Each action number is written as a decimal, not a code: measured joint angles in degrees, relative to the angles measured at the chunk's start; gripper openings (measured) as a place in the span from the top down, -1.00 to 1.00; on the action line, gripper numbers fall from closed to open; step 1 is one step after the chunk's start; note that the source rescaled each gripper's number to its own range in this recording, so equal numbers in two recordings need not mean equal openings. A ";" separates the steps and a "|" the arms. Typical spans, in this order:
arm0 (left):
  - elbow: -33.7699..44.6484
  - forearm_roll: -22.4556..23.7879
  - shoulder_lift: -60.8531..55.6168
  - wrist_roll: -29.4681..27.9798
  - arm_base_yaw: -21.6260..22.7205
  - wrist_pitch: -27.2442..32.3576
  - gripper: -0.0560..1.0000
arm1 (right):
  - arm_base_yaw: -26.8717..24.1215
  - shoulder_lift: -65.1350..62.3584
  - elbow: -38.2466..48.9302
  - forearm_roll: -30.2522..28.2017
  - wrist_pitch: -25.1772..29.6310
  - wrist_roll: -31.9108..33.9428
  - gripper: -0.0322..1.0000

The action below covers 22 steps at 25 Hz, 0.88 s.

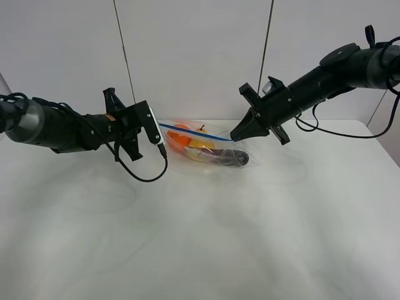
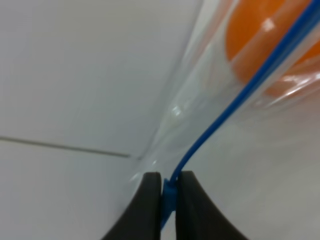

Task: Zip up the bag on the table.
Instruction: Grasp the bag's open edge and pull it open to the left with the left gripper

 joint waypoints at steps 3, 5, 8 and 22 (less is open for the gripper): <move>0.00 0.05 0.00 0.00 1.97 -0.88 0.89 | 0.00 0.00 0.00 -0.37 0.19 0.00 0.94; 0.05 0.30 0.00 0.00 2.39 -0.93 0.89 | 0.00 0.00 -0.08 0.00 0.01 0.00 0.94; 0.11 1.34 0.00 0.00 2.52 -0.93 0.89 | 0.00 0.00 -0.13 0.27 0.01 0.00 0.94; 0.11 4.46 0.06 -14.59 4.50 -4.82 -0.82 | -0.16 0.00 -0.13 -2.65 1.63 -0.05 0.94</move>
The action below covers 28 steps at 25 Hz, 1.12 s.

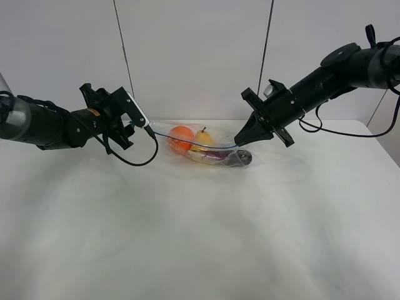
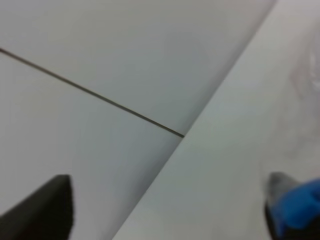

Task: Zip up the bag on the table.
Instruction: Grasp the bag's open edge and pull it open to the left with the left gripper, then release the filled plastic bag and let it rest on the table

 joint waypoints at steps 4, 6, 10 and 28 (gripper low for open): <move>0.00 -0.18 0.00 -2.17 2.78 -0.56 -0.97 | 0.00 0.00 0.00 0.00 0.07 0.00 0.94; 0.00 -0.32 0.00 -4.86 4.42 -0.68 -0.98 | 0.00 0.00 0.00 -0.01 0.07 0.00 0.94; 0.00 -2.98 0.00 -14.66 6.72 -0.68 -1.00 | 0.00 0.05 0.00 -0.11 0.07 0.00 0.94; -23.00 -14.58 0.00 -28.71 10.70 65.06 -1.00 | 0.00 0.05 0.00 -0.22 0.10 0.00 0.94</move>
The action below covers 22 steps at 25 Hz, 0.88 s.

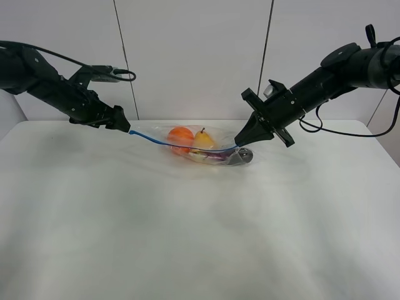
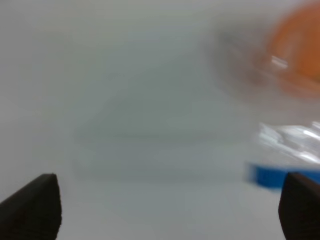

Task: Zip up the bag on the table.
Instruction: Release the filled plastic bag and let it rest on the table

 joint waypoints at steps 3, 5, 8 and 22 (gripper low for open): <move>-2.17 2.55 0.00 -7.83 0.00 8.37 -1.00 | 0.00 0.00 0.00 0.00 0.00 0.00 0.94; -2.77 7.06 0.00 -13.40 0.00 12.57 -1.00 | 0.00 0.00 0.00 0.00 0.00 0.00 0.94; -2.77 14.75 0.00 -22.03 0.00 17.70 -1.00 | 0.00 0.00 0.00 0.00 0.00 0.00 0.94; -2.77 28.30 0.00 -32.34 0.39 26.85 -1.00 | 0.00 0.00 0.00 0.00 0.00 0.00 0.94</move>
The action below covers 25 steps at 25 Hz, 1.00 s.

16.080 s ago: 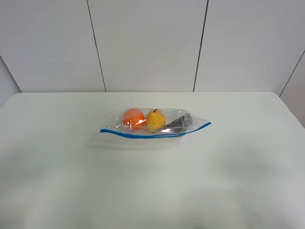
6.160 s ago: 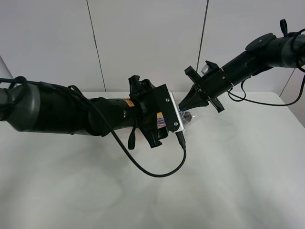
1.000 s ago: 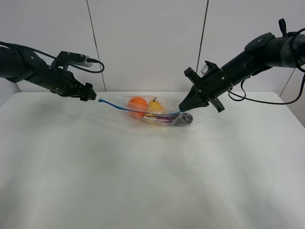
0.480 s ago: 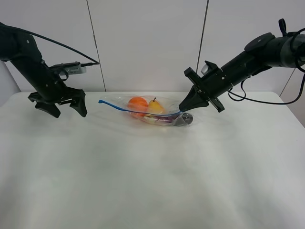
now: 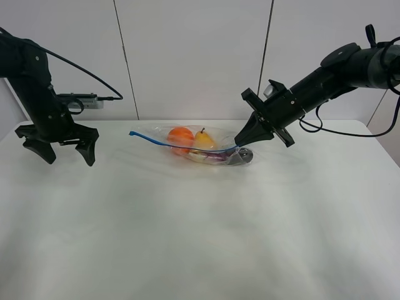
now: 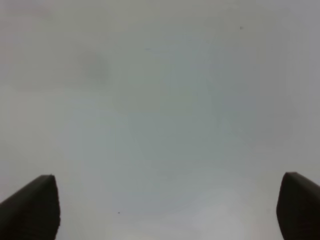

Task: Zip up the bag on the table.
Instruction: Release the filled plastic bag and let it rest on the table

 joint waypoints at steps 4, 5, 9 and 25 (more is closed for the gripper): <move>0.00 0.19 0.00 0.00 0.26 1.69 -1.00 | 0.00 0.00 0.00 0.00 0.00 0.00 0.94; 0.00 0.19 0.00 0.00 0.26 2.17 -1.00 | 0.00 0.00 0.00 0.00 0.00 0.00 0.94; -0.06 0.19 0.00 0.00 0.26 5.79 -1.00 | 0.00 0.00 0.00 0.00 0.00 0.00 0.94; 9.74 0.28 -9.52 0.00 0.26 6.88 -1.00 | 0.00 0.00 0.00 0.00 0.03 0.00 0.94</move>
